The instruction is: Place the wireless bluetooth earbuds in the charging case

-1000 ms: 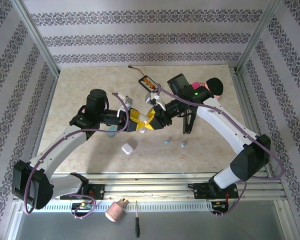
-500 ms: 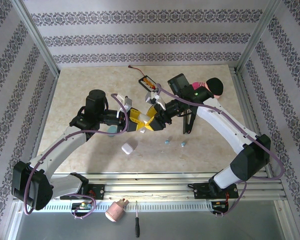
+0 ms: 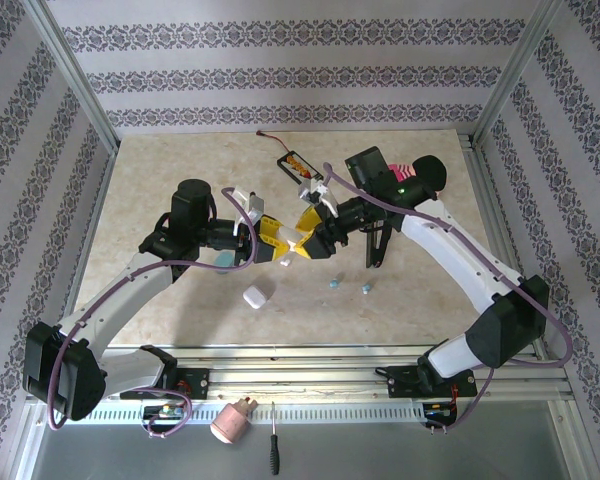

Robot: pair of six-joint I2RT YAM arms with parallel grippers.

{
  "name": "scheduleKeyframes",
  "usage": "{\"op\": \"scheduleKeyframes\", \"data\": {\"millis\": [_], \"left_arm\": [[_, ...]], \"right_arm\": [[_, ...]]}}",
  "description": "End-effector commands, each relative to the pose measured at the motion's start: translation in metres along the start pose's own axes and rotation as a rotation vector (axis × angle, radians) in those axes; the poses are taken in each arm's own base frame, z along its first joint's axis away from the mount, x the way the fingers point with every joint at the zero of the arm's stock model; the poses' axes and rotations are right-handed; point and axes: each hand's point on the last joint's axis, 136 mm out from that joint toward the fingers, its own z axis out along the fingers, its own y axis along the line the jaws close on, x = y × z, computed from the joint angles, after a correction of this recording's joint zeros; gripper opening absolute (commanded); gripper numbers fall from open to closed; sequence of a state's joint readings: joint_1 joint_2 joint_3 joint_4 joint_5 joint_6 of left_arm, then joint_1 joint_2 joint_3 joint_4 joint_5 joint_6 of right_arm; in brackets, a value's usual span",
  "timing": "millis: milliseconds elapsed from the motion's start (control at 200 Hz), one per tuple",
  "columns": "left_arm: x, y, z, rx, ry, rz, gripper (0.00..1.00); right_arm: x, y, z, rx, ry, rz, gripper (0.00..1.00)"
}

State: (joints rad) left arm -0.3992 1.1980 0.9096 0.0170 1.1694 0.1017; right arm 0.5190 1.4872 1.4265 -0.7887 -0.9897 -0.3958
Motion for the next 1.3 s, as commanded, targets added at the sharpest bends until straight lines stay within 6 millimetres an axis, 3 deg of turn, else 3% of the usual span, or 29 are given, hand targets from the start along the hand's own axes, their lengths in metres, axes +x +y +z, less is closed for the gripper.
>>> {"op": "scheduleKeyframes", "data": {"millis": [0,535,874,1124,1294], "left_arm": [[-0.007,-0.010,0.001,0.039,-0.024,0.074,0.22],[-0.005,-0.009,0.002,0.043,-0.028,0.086,0.22],[-0.010,-0.010,0.001,0.041,-0.039,0.095,0.22],[-0.011,-0.005,0.003,0.025,-0.046,0.099,0.22],[-0.016,-0.002,0.003,0.014,-0.057,0.105,0.22]], "right_arm": [[-0.011,-0.005,-0.005,0.018,-0.056,-0.011,0.68],[-0.016,-0.022,-0.021,0.093,-0.133,0.021,0.68],[-0.021,-0.043,-0.031,0.207,-0.163,0.041,0.68],[-0.019,-0.019,-0.020,0.082,-0.152,0.010,0.56],[-0.015,-0.019,-0.016,0.066,-0.143,0.018,0.41]]}}
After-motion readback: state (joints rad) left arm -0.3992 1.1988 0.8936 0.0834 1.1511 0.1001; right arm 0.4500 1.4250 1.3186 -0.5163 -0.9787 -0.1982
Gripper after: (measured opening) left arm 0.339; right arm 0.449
